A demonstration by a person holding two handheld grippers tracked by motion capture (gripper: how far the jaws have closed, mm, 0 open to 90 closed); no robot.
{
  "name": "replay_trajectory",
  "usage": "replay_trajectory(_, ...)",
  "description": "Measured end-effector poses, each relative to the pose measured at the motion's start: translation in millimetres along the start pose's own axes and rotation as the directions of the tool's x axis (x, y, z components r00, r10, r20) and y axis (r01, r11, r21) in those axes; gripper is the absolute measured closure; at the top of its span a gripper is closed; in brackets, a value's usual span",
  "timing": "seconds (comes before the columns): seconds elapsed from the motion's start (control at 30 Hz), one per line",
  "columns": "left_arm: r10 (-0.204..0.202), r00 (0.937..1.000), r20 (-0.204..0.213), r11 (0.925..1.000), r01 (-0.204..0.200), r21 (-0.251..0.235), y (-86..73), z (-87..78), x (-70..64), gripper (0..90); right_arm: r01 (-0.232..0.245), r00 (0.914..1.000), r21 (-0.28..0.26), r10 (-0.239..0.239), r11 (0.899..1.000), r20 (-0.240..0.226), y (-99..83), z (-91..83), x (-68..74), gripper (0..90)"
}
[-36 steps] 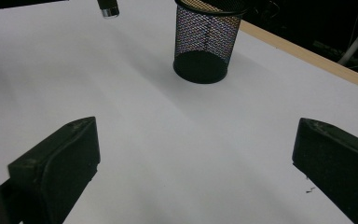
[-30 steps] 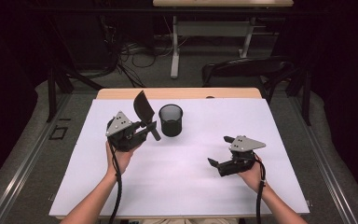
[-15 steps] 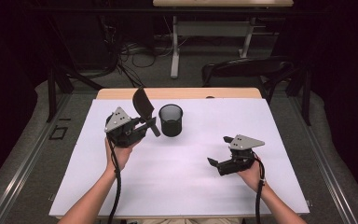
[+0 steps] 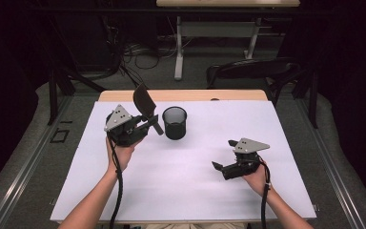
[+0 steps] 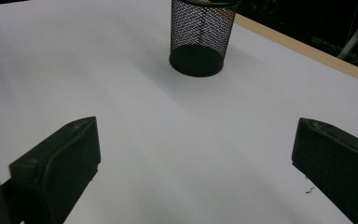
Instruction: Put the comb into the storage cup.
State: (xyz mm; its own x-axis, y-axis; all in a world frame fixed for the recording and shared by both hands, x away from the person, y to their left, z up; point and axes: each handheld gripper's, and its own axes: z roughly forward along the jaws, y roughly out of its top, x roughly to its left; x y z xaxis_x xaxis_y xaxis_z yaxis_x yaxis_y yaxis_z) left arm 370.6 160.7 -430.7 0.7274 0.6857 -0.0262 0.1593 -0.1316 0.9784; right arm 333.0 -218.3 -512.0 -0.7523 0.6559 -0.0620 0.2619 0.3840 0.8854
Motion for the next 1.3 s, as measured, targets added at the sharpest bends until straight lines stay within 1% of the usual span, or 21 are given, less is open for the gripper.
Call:
replay_trajectory(0.1, 0.013, 0.9999, -0.003, 0.9999, -0.013, -0.002, 3.8, -1.1, 0.1, 73.0, -0.002, 1.0000, 0.000, 0.002, 1.000, -0.001, -0.1, -0.2, -0.1, 0.6)
replay_trajectory(0.2, 0.009, 0.9999, -0.009, 0.9999, -0.009, -0.014, 7.7, -3.3, 3.2, 73.0, -0.008, 1.0000, 0.002, 0.008, 1.000, -0.004, -0.2, 1.1, -0.3, 0.6)
replay_trajectory(0.27, 0.014, 0.9998, -0.015, 0.9997, -0.014, -0.019, 10.5, -4.1, 4.9, 72.9, -0.013, 0.9999, 0.007, 0.013, 1.000, -0.007, -0.4, 1.7, -0.3, 0.6)
replay_trajectory(0.33, 0.014, 0.9997, -0.018, 0.9994, -0.014, -0.030, 13.4, -3.6, 5.3, 73.0, -0.013, 0.9999, 0.007, 0.013, 1.000, -0.006, -0.5, 2.4, 0.2, 0.6)
replay_trajectory(0.47, 0.014, 0.9997, -0.018, 0.9993, -0.014, -0.033, 16.8, -1.7, 6.3, 73.0, -0.014, 0.9999, 0.003, 0.014, 1.000, -0.004, -0.8, 2.5, 0.4, 0.1)
replay_trajectory(0.63, 0.014, 0.9997, -0.021, 0.9990, -0.015, -0.042, 20.9, 0.9, 7.9, 73.0, -0.027, 0.9996, 0.000, 0.027, 1.000, -0.004, -1.5, 2.2, -0.6, 0.0)
replay_trajectory(0.9, 0.010, 0.9995, -0.030, 0.9986, -0.011, -0.051, 29.5, 1.7, 13.9, 72.9, -0.023, 0.9997, 0.012, 0.023, 1.000, -0.007, -2.0, 3.3, -0.8, 0.0)
replay_trajectory(1.0, 0.016, 0.9991, -0.038, 0.9982, -0.018, -0.058, 32.7, 2.1, 15.2, 73.0, -0.019, 0.9998, 0.013, 0.019, 1.000, -0.004, -1.8, 3.1, -0.7, 0.0)
replay_trajectory(1.07, 0.014, 0.9992, -0.038, 0.9982, -0.016, -0.057, 34.3, 2.6, 16.2, 73.0, -0.019, 0.9998, 0.014, 0.019, 1.000, -0.001, -1.8, 2.8, -0.8, 0.0)
replay_trajectory(1.3, 0.014, 0.9987, -0.049, 0.9981, -0.017, -0.060, 38.3, 7.8, 20.2, 72.9, -0.019, 0.9998, 0.004, 0.019, 1.000, 0.009, -1.4, 1.5, -1.5, 0.0)
